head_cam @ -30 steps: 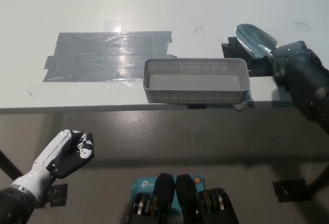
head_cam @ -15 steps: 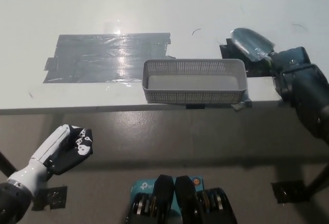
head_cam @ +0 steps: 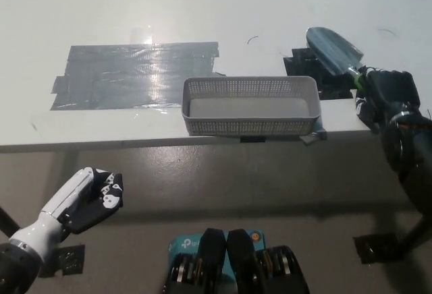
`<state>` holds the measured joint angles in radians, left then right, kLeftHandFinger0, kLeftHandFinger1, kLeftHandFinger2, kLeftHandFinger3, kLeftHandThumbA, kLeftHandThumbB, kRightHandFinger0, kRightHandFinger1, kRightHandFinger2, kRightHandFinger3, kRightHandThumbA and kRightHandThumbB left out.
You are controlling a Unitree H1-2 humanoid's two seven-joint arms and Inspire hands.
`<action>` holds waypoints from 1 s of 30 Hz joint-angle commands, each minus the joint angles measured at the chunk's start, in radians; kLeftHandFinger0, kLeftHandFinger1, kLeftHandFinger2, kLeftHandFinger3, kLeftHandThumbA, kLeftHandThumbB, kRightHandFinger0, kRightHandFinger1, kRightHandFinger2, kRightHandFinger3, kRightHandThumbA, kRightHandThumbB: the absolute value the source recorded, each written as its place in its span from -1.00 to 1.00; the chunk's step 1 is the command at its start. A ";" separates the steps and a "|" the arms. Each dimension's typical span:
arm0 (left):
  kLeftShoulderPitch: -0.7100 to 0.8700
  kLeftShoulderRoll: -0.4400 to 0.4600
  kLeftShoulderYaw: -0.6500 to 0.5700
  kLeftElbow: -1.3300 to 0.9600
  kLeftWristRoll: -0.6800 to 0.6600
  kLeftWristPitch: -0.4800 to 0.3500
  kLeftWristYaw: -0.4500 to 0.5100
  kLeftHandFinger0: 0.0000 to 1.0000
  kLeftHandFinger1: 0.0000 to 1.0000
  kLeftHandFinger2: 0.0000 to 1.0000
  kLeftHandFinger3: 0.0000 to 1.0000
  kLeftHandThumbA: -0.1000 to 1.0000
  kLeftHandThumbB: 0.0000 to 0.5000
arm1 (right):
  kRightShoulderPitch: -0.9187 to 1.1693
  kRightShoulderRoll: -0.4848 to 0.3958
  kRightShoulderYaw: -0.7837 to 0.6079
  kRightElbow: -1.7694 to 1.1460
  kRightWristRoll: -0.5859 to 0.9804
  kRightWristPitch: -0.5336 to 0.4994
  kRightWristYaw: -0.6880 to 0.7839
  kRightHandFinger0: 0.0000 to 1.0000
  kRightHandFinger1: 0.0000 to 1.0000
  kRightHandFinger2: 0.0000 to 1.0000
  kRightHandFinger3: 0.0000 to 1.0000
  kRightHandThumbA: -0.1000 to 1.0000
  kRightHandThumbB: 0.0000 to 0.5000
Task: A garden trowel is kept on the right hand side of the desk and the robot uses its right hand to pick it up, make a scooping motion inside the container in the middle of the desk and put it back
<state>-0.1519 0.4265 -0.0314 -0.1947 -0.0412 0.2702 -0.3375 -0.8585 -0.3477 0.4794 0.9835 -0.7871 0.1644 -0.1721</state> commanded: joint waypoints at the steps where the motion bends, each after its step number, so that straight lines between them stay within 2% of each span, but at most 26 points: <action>1: -0.006 0.033 0.014 -0.019 -0.015 -0.037 -0.022 -1.00 -1.00 -1.00 -1.00 -0.85 1.00 | 0.057 0.006 -0.007 0.048 0.033 -0.086 -0.073 -1.00 -0.94 -0.55 -0.30 -1.00 -1.00; 2: -0.007 0.031 0.014 -0.016 -0.015 -0.046 -0.021 -1.00 -1.00 -1.00 -1.00 -0.84 1.00 | 0.052 -0.003 -0.012 0.052 0.040 -0.106 -0.076 -1.00 -0.98 -0.61 -0.59 -1.00 -1.00; 3: -0.004 0.034 0.016 -0.018 -0.017 -0.045 -0.023 -1.00 -1.00 -1.00 -1.00 -0.81 1.00 | 0.050 -0.003 -0.008 0.054 0.034 -0.106 -0.078 -1.00 -0.87 -0.45 -0.63 -1.00 -1.00; 4: -0.005 0.035 0.015 -0.018 -0.015 -0.043 -0.025 -1.00 -1.00 -1.00 -0.99 -0.79 1.00 | 0.050 -0.011 -0.004 0.048 0.029 -0.111 -0.082 -1.00 -0.83 -0.40 -0.70 -1.00 -1.00; 5: -0.005 0.036 0.014 -0.017 -0.016 -0.045 -0.028 -1.00 -1.00 -1.00 -0.98 -0.78 1.00 | 0.053 -0.020 0.000 0.041 0.023 -0.123 -0.095 -1.00 -0.89 -0.45 -0.75 -1.00 -1.00; 7: -0.005 0.039 0.013 -0.019 -0.010 -0.045 -0.028 -1.00 -1.00 -1.00 -0.97 -0.75 1.00 | 0.046 -0.031 -0.001 0.050 0.027 -0.144 -0.102 -1.00 -0.89 -0.37 -0.82 -1.00 -1.00; 10: -0.011 0.041 0.014 -0.024 -0.010 -0.027 -0.031 -1.00 -1.00 -1.00 -0.96 -0.79 1.00 | 0.040 -0.054 -0.008 0.052 0.038 -0.169 -0.104 -1.00 -0.79 -0.17 -0.80 -1.00 -1.00; 11: -0.011 0.043 0.014 -0.021 -0.011 -0.031 -0.033 -1.00 -1.00 -1.00 -0.96 -0.79 1.00 | 0.038 -0.059 -0.003 0.060 0.032 -0.188 -0.128 -1.00 -0.72 -0.12 -0.69 -1.00 -1.00; 12: -0.009 0.046 0.015 -0.021 -0.011 -0.034 -0.035 -1.00 -1.00 -1.00 -0.97 -0.83 1.00 | 0.036 -0.067 -0.001 0.050 0.032 -0.187 -0.114 -1.00 -0.71 -0.12 -0.67 -1.00 -1.00; 13: -0.009 0.048 0.014 -0.016 -0.014 -0.039 -0.038 -1.00 -1.00 -1.00 -0.97 -0.77 1.00 | 0.033 -0.080 -0.002 0.037 0.032 -0.195 -0.108 -1.00 -0.79 -0.23 -0.78 -1.00 -1.00; 14: -0.009 0.049 0.013 -0.015 -0.014 -0.040 -0.039 -1.00 -1.00 -1.00 -0.97 -0.76 1.00 | 0.034 -0.086 -0.003 0.030 0.033 -0.200 -0.106 -1.00 -0.79 -0.22 -0.78 -1.00 -1.00; 15: -0.009 0.050 0.013 -0.023 -0.016 -0.023 -0.041 -1.00 -1.00 -1.00 -0.94 -0.81 1.00 | 0.028 -0.105 0.015 0.018 0.004 -0.211 -0.133 -1.00 -0.93 -0.28 -0.86 -1.00 -1.00; 16: -0.009 0.054 0.016 -0.031 -0.018 -0.010 -0.041 -1.00 -1.00 -1.00 -0.92 -0.81 1.00 | 0.021 -0.107 0.016 0.016 0.005 -0.215 -0.134 -1.00 -0.91 -0.22 -0.86 -1.00 -1.00; 17: -0.009 0.055 0.014 -0.033 -0.016 -0.007 -0.042 -1.00 -1.00 -1.00 -0.90 -0.84 1.00 | 0.007 -0.121 0.021 0.013 0.006 -0.229 -0.117 -1.00 -0.73 -0.01 -0.74 -1.00 -1.00; 18: -0.006 0.059 0.017 -0.038 -0.016 -0.003 -0.042 -1.00 -1.00 -1.00 -0.89 -0.84 1.00 | 0.006 -0.116 0.023 0.019 0.008 -0.232 -0.120 -1.00 -0.73 -0.02 -0.74 -1.00 -1.00; 19: -0.007 0.058 0.014 -0.039 -0.013 -0.004 -0.042 -1.00 -1.00 -1.00 -0.89 -0.87 1.00 | -0.015 -0.147 0.030 -0.020 -0.005 -0.228 -0.092 -1.00 -0.69 0.03 -0.61 -1.00 -1.00; 21: -0.007 0.062 0.013 -0.044 -0.009 0.002 -0.043 -1.00 -1.00 -1.00 -0.88 -0.88 1.00 | -0.022 -0.157 0.038 -0.026 -0.008 -0.236 -0.091 -1.00 -0.69 0.03 -0.60 -1.00 -1.00; 22: -0.005 0.068 0.013 -0.052 -0.004 0.009 -0.043 -1.00 -1.00 -1.00 -0.88 -0.83 1.00 | -0.044 -0.178 0.047 -0.030 -0.019 -0.261 -0.099 -1.00 -0.82 -0.11 -0.53 -1.00 -1.00; 23: -0.007 0.068 0.012 -0.052 -0.003 0.006 -0.043 -1.00 -1.00 -1.00 -0.88 -0.78 1.00 | -0.078 -0.214 0.055 -0.051 -0.031 -0.271 -0.085 -1.00 -0.95 -0.27 -0.72 -1.00 -1.00; 26: -0.010 0.071 0.014 -0.049 -0.005 -0.003 -0.045 -1.00 -1.00 -1.00 -0.90 -0.82 1.00 | -0.125 -0.251 0.059 -0.080 -0.039 -0.276 -0.051 -1.00 -0.96 -0.14 -0.85 -1.00 -1.00; 27: -0.008 0.074 0.014 -0.053 -0.005 0.000 -0.045 -1.00 -1.00 -1.00 -0.92 -0.83 1.00 | -0.157 -0.276 0.061 -0.096 -0.049 -0.287 -0.044 -1.00 -0.86 0.00 -0.90 -1.00 -0.90; 28: -0.005 0.078 0.015 -0.057 -0.005 0.004 -0.044 -1.00 -1.00 -1.00 -0.91 -0.83 1.00 | -0.168 -0.279 0.063 -0.094 -0.053 -0.292 -0.043 -1.00 -0.71 0.16 -0.83 -1.00 -0.95; 29: -0.005 0.078 0.015 -0.058 -0.005 0.005 -0.044 -1.00 -1.00 -1.00 -0.90 -0.83 1.00 | -0.168 -0.279 0.063 -0.095 -0.053 -0.292 -0.041 -1.00 -0.62 0.22 -0.70 -1.00 -1.00; 30: -0.003 0.085 0.014 -0.060 -0.005 0.006 -0.047 -1.00 -1.00 -1.00 -0.89 -0.83 1.00 | -0.176 -0.287 0.067 -0.107 -0.061 -0.285 -0.029 -1.00 -0.57 0.22 -0.42 -1.00 -1.00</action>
<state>-0.1504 0.4766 -0.0314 -0.2119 -0.0423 0.2730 -0.3710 -0.9219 -0.5758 0.5454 0.9303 -0.8127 -0.0849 -0.2274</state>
